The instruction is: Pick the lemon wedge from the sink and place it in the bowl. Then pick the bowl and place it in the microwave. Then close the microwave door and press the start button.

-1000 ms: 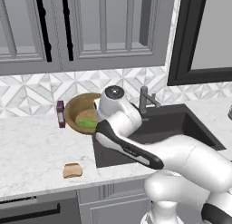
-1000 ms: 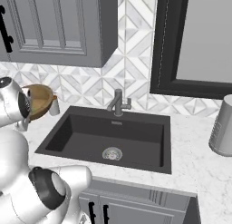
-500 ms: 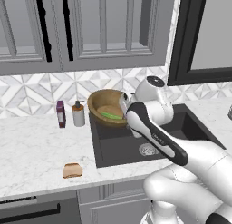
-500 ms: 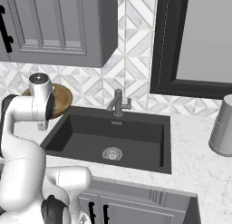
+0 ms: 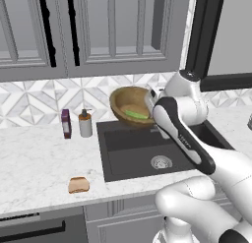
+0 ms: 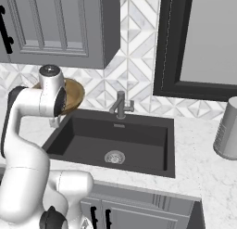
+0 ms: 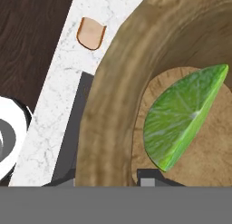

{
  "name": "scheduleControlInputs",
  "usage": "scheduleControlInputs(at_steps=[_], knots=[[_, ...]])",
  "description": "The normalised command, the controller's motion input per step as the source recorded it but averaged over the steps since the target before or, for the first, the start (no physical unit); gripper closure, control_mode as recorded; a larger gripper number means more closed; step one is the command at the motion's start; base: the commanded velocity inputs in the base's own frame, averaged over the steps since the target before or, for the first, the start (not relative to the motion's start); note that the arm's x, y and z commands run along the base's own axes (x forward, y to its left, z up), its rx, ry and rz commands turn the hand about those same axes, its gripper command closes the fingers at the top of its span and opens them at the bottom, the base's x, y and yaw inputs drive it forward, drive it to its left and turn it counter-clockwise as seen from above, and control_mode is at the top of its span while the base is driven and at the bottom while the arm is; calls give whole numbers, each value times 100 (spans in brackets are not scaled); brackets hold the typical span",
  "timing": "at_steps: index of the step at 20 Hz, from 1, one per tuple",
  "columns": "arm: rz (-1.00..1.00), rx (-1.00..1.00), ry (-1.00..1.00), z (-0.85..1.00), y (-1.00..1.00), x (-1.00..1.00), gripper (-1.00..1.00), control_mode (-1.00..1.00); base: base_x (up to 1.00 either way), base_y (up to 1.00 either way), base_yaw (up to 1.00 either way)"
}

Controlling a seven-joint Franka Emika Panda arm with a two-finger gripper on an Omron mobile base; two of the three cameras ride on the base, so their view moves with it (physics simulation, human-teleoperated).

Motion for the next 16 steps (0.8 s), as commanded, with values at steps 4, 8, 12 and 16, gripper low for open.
scheduleControlInputs(at_steps=[4,8,12,16], knots=[[0,0,0,46,-61,-12,100,-100,0,0,0],[-2,0,0,17,-36,-21,100,-100,0,0,0],[0,0,0,0,-11,-19,100,-100,0,0,0],[2,0,0,0,7,-21,100,-100,0,0,0]])
